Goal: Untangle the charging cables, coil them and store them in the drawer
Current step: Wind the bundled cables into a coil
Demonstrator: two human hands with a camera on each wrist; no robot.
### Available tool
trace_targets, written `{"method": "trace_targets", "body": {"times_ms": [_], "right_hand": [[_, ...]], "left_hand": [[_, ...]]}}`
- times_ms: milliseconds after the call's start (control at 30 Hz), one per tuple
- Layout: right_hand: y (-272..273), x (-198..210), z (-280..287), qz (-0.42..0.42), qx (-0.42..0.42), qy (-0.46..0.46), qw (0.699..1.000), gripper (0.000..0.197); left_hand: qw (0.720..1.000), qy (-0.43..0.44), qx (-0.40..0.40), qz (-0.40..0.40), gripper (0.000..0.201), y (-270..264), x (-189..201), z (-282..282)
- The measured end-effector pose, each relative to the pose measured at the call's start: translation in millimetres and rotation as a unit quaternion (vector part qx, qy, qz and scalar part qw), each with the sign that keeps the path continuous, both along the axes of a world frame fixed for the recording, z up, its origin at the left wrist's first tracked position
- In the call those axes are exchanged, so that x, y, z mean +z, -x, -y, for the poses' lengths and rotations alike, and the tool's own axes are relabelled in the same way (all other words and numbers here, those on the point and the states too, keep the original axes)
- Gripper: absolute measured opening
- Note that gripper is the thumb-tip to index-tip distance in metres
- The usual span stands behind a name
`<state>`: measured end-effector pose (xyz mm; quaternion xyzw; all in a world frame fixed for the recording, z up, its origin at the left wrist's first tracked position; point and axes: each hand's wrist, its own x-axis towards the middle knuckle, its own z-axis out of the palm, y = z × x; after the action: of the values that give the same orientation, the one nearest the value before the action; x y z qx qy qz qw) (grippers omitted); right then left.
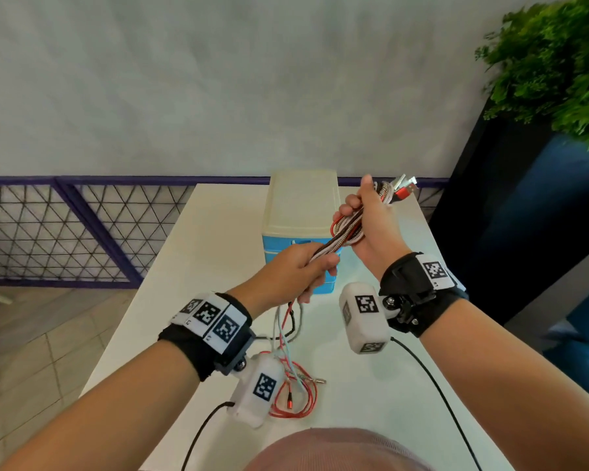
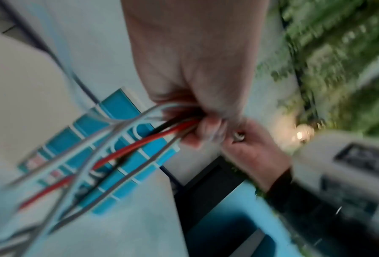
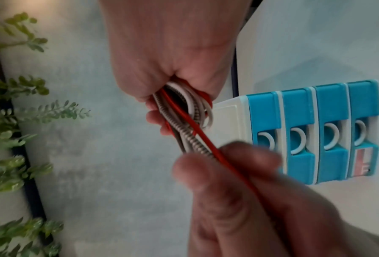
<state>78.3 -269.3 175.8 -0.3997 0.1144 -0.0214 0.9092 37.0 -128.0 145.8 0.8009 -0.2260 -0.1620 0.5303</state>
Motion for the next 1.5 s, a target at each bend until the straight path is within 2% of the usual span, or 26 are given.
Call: {"method": "trace_targets", "body": {"times_ms": [67,200,267,400,500,567,633,667,733,767,867,900,967,1033,1100,1200,1400,1500], "right_hand": [[-1.0,1.3,1.4,0.003,0.008,-0.012,1.000,0.033],[-3.8,-0.2,3.9,0.005,0.020,-0.012,1.000,0.033],[-4.4,-1.2,6.0,0.003,0.022,-0.018,1.000,0.034],[-5.1,-2.8,11.4,0.002,0.034,-0.032,0.999,0.038],[-4.6,-4.3,14.9,0.003,0.078,0.016,0.997,0.038],[-4.8,-5.0,16.9,0.004,0.121,0.083,0.989,0.034],[-3.3,-5.8,17.7,0.013,0.158,0.203,0.966,0.030],[-1.6,-6.5,17.3,0.016,0.167,0.270,0.948,0.029],[3.3,-6.6,15.2,0.011,0.174,0.347,0.921,0.026],[5.2,-6.9,13.6,0.007,0.181,0.361,0.915,0.026],[7.9,-14.1,13.0,-0.002,0.227,0.422,0.877,0.027],[9.5,-15.6,14.0,-0.004,0.254,0.419,0.872,0.026],[13.8,-18.0,16.1,-0.014,0.320,0.356,0.878,0.025],[20.7,-17.1,16.6,-0.029,0.381,0.260,0.887,0.027],[25.1,-17.9,17.0,-0.047,0.414,0.182,0.891,0.033],[28.0,-20.9,18.0,-0.052,0.428,0.139,0.891,0.038],[30.4,-22.7,21.1,-0.064,0.463,0.119,0.876,0.046],[30.6,-23.3,20.9,-0.045,0.498,0.145,0.854,0.045]], "left_hand": [[1.000,0.018,0.008,-0.023,0.041,2.9,-1.0,-1.3],[0.991,0.006,-0.074,-0.116,0.073,3.1,-3.4,-11.1],[0.985,0.005,-0.104,-0.135,0.071,2.3,-3.8,-18.2],[0.990,-0.087,-0.089,-0.068,0.069,-0.9,-10.5,-28.6],[0.988,-0.120,-0.080,-0.061,0.067,-5.3,-14.2,-32.8],[0.986,-0.139,-0.066,-0.064,0.061,-7.3,-13.1,-32.4],[0.978,-0.202,-0.048,0.001,0.053,-13.1,-11.8,-31.9],[0.963,-0.261,-0.042,0.059,0.050,-15.3,-8.9,-31.5],[0.911,-0.364,-0.016,0.194,0.038,-15.7,2.6,-27.0],[0.892,-0.378,-0.007,0.247,0.032,-15.0,8.0,-24.4],[0.873,-0.377,-0.021,0.310,0.019,-11.8,20.0,-17.8],[0.875,-0.372,-0.023,0.308,0.017,-11.1,21.2,-16.4],[0.903,-0.331,-0.016,0.273,0.014,-11.1,22.6,-16.8],[0.938,-0.265,0.000,0.222,0.025,-9.6,25.0,-19.1],[0.955,-0.226,0.005,0.191,0.035,-6.8,27.0,-19.3],[0.955,-0.222,0.010,0.198,0.043,-3.5,31.0,-16.5],[0.931,-0.234,0.013,0.280,0.051,1.0,33.0,-12.9],[0.932,-0.255,0.028,0.254,0.058,-0.3,34.8,-13.1]]}}
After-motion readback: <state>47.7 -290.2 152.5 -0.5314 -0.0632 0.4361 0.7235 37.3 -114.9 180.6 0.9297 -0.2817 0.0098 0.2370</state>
